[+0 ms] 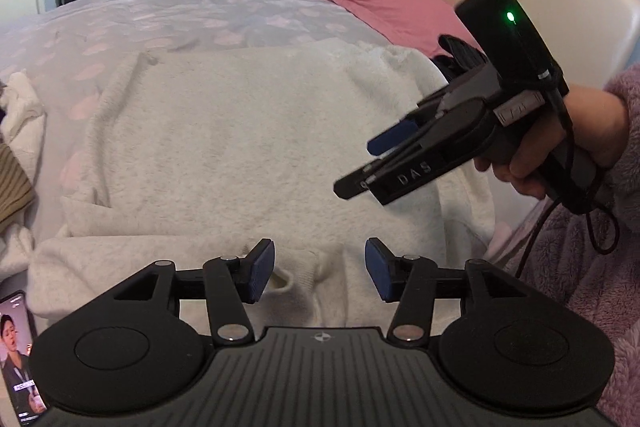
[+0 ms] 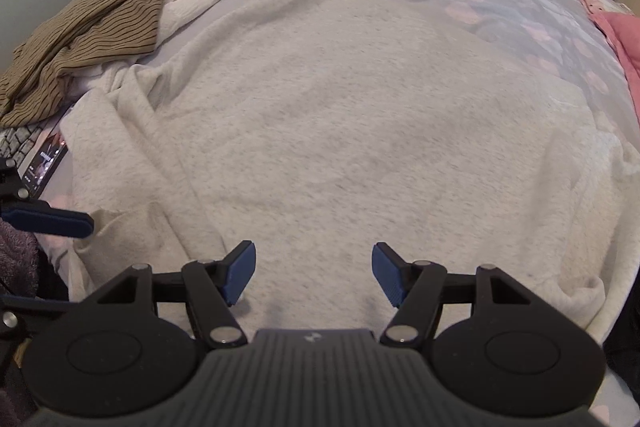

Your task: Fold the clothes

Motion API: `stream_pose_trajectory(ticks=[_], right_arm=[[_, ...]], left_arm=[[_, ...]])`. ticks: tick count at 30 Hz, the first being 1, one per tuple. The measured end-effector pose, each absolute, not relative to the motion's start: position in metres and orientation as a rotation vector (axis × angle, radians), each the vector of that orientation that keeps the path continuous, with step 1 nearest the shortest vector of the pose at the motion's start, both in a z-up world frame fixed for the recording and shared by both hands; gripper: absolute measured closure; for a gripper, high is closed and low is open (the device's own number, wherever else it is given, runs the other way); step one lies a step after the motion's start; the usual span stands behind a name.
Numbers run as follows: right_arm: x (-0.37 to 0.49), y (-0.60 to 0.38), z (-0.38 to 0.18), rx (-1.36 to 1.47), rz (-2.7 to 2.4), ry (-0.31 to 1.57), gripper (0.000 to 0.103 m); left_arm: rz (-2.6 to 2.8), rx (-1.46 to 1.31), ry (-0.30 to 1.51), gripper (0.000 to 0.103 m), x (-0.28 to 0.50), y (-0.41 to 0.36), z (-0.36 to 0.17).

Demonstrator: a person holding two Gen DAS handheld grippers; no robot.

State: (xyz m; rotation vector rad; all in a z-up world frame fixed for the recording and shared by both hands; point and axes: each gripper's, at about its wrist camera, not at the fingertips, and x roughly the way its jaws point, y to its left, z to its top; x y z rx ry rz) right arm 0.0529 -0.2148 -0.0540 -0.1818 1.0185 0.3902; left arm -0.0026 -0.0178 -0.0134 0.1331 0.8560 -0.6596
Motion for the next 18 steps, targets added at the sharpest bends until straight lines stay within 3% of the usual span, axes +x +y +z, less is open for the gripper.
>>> stream_pose_trajectory(ticks=[14, 18], right_arm=[[0.045, -0.148, -0.044, -0.123, 0.688, 1.055, 0.036], [0.038, -0.127, -0.048, -0.130, 0.755, 1.099, 0.031]], left_arm=[[-0.371, 0.193, 0.977, 0.055, 0.007, 0.037, -0.037], [-0.237, 0.248, 1.019, 0.055, 0.014, 0.054, -0.053]])
